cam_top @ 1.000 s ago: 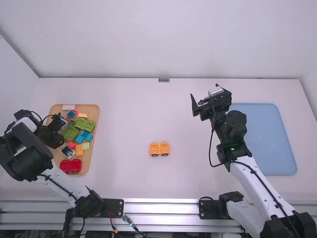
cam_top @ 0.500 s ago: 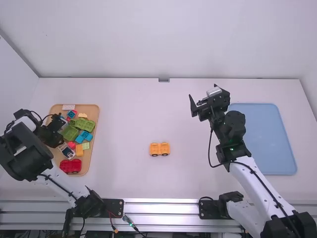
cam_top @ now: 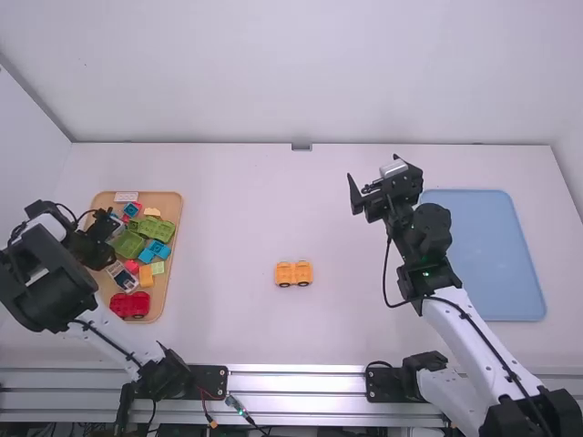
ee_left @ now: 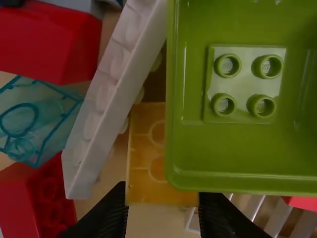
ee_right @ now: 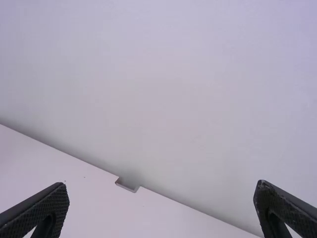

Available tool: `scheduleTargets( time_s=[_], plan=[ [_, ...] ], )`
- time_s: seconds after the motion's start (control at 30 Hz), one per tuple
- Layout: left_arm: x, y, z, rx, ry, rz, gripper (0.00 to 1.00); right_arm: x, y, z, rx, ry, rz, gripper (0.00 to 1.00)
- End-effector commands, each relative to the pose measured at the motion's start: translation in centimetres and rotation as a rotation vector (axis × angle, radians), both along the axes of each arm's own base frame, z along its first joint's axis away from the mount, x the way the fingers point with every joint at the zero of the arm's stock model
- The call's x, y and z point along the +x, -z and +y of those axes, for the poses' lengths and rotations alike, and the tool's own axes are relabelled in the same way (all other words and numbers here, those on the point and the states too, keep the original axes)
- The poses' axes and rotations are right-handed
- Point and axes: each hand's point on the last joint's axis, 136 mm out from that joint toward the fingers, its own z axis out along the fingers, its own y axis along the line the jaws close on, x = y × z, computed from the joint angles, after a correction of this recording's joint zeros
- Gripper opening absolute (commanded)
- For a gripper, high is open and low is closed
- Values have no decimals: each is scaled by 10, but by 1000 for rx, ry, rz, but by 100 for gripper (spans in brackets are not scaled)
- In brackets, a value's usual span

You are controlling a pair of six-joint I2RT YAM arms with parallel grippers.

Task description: Assemble lego blocks to make yellow taxi

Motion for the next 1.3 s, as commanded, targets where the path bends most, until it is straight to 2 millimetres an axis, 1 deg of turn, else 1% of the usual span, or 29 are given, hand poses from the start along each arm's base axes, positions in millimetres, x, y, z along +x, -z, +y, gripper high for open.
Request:
scheduleTargets(
  time_s=[0.0,0.13,0.37,0.43,0.47,0.53,0.6,0.73,1.0,1.27],
  plan=[
    [2,2,1,-3,-5,6,35,2,-19,1,15,-3,-37,99],
    [4,0,2,-4,-4,-4,31,2,-19,1,15,-3,-36,99],
    [6,-3,1,-16,-1,-11,29,2,-19,1,15,-2,-36,99],
    [6,-3,1,-15,-2,-9,33,2,-19,2,15,-4,-36,99],
    [6,-3,1,-16,-9,-9,40,2,-19,2,15,-4,-37,99],
    [9,-3,4,-11,-45,-23,43,2,-19,1,15,-3,-36,99],
    [11,-4,3,-22,-58,-33,43,2,-19,1,15,-3,-36,99],
    [7,-2,-2,-40,-59,-18,45,2,-18,2,14,-3,-33,99],
    [8,1,0,-30,-58,-29,44,3,-18,1,14,-1,-33,99],
    [7,5,-2,-30,-58,-29,47,3,-18,1,14,-1,-33,99]
  ],
)
